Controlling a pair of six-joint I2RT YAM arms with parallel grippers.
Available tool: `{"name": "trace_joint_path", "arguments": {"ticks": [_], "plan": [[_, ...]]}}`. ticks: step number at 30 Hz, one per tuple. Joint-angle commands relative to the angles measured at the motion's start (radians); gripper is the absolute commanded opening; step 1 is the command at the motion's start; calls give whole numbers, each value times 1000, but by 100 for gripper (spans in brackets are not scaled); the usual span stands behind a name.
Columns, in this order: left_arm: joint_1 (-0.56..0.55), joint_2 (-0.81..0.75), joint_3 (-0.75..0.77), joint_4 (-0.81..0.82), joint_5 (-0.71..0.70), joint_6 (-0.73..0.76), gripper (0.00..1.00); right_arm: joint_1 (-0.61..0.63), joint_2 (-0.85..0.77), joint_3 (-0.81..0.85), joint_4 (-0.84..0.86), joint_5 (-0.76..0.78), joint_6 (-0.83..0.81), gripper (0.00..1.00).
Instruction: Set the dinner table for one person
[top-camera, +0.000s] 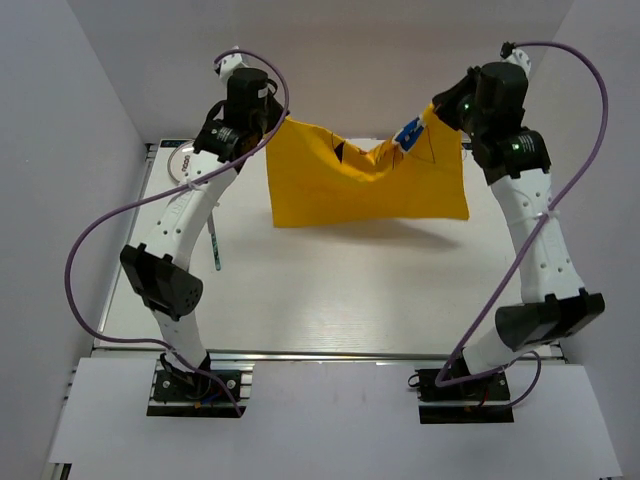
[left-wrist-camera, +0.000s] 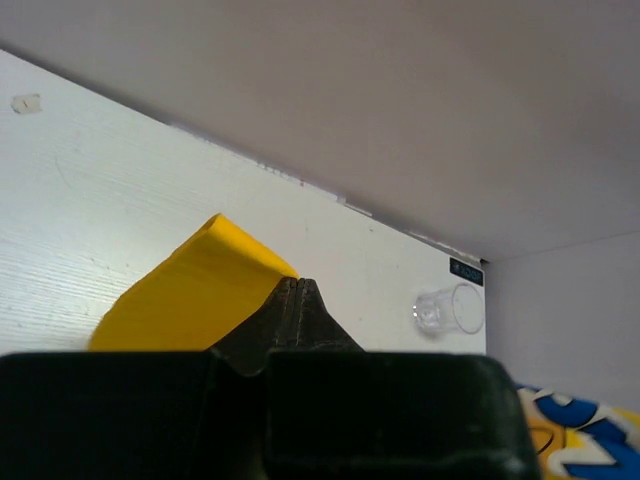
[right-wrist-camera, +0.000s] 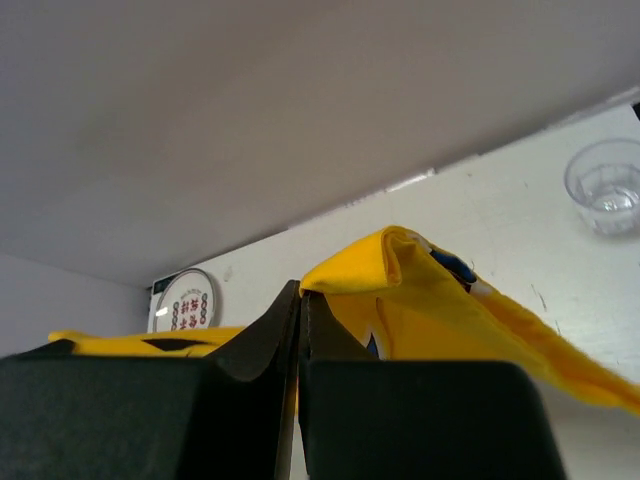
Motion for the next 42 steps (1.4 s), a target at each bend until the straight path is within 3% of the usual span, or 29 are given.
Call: {"name": "trace_joint_path", "arguments": {"ticks": [1, 5, 10, 13, 17, 18, 19, 20, 21, 22, 23, 25, 28, 32, 34, 37, 38, 42], "plan": [[29, -69, 42, 90, 25, 90, 0, -55, 24, 122, 79, -173, -72, 0], [39, -152, -80, 191, 23, 144, 0, -90, 4, 49, 91, -262, -93, 0], [39, -385, -626, 502, 49, 146, 0, -124, -185, -535, 393, -375, -111, 0], [30, -474, -907, 573, 65, 78, 0, -133, -281, -830, 571, -463, -127, 0], [21, -566, -1218, 583, 91, -44, 0, -135, -360, -1114, 668, -530, -113, 0], [21, -586, -1269, 560, 103, -72, 6, -133, -404, -1167, 688, -556, -108, 12], [21, -606, -1354, 550, 118, -100, 20, -136, -429, -1216, 702, -563, -102, 36], [21, -664, -1387, 497, 120, -135, 50, -133, -493, -1297, 702, -572, -93, 50], [21, -701, -1415, 466, 117, -135, 64, -135, -531, -1332, 699, -573, -90, 54], [12, -744, -1444, 436, 112, -147, 75, -132, -567, -1359, 687, -569, -90, 68], [12, -835, -1450, 384, 89, -143, 90, -135, -634, -1388, 642, -554, -93, 89], [12, -897, -1424, 336, 59, -120, 98, -132, -671, -1389, 566, -526, -113, 89], [12, -893, -1349, 276, 14, -82, 98, -127, -612, -1311, 472, -486, -157, 89], [12, -660, -1115, 233, 95, -49, 98, -119, -390, -1142, 398, -410, -183, 89], [12, -462, -1017, 202, 127, -45, 98, -118, -265, -1041, 351, -394, -212, 89], [12, -205, -813, 78, 160, -45, 98, -107, 65, -806, 198, -429, -254, 89], [12, -152, -738, 58, 166, -46, 98, -104, 108, -760, 168, -422, -257, 89], [12, 16, -669, -8, 175, -49, 97, -56, 227, -663, 93, -295, -265, 89]]}}
